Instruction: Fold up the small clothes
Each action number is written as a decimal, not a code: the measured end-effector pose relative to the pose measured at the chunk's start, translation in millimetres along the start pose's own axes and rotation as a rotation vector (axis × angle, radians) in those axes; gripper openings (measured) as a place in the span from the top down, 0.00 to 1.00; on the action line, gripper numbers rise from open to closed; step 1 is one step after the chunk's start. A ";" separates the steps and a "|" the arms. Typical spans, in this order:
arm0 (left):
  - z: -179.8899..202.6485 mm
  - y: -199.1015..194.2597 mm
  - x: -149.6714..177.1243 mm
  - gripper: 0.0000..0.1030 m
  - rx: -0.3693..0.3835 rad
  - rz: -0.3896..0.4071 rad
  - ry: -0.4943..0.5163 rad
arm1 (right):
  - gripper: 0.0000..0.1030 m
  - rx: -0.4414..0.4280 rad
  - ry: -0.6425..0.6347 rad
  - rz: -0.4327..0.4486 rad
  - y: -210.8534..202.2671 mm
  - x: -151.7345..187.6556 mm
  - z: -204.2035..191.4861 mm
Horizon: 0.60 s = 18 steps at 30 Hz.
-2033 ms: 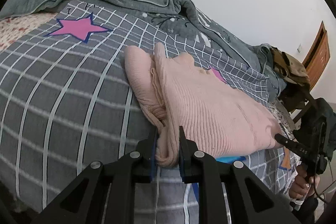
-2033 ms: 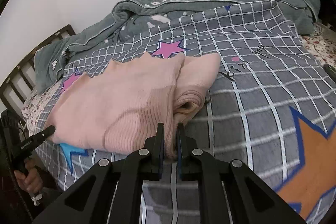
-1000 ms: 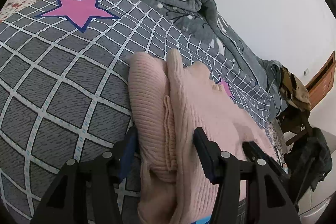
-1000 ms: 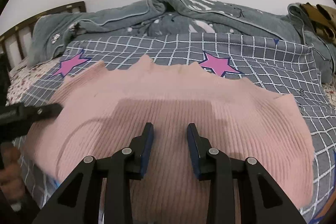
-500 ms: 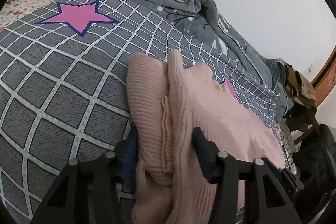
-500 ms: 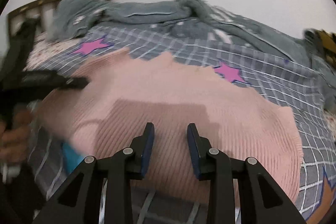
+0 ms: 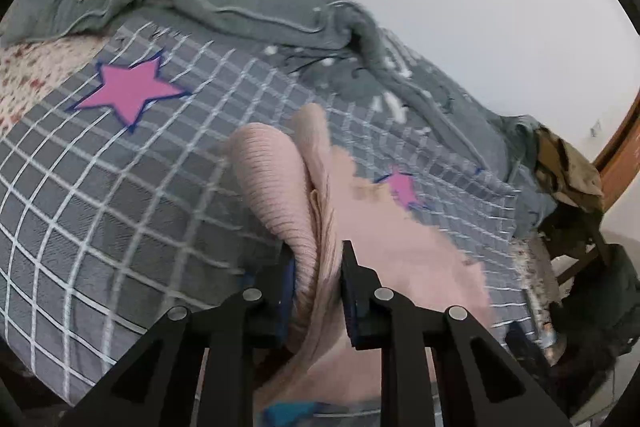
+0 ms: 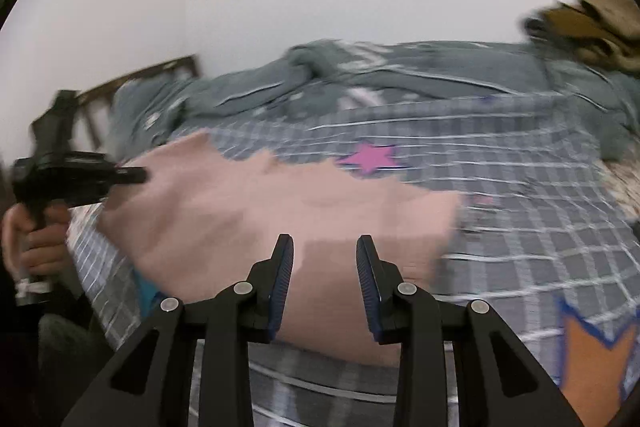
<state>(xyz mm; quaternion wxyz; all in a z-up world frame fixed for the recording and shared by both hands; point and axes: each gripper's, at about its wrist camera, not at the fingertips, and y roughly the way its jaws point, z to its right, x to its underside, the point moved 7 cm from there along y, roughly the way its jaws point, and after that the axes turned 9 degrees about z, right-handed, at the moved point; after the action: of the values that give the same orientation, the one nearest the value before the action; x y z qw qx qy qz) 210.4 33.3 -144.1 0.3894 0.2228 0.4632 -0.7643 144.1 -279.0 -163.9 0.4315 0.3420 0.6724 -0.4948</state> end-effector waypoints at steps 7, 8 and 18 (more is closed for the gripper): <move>114.6 -3.9 4.7 0.82 0.064 -0.004 0.088 | 0.69 0.128 0.089 -0.011 -26.1 4.8 62.4; 130.0 1.2 9.5 0.82 0.077 -0.018 0.094 | 0.69 0.141 0.098 -0.008 -30.6 5.7 70.4; 220.5 70.9 107.9 0.92 0.122 -0.173 0.260 | 0.69 0.128 0.193 0.005 -51.2 16.0 110.0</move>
<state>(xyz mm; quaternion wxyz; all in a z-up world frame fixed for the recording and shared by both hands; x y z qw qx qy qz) 207.1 -222.0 -153.7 0.2445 0.3024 0.4801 -0.7863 119.0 -398.3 -174.8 0.3432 0.4169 0.6768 -0.5004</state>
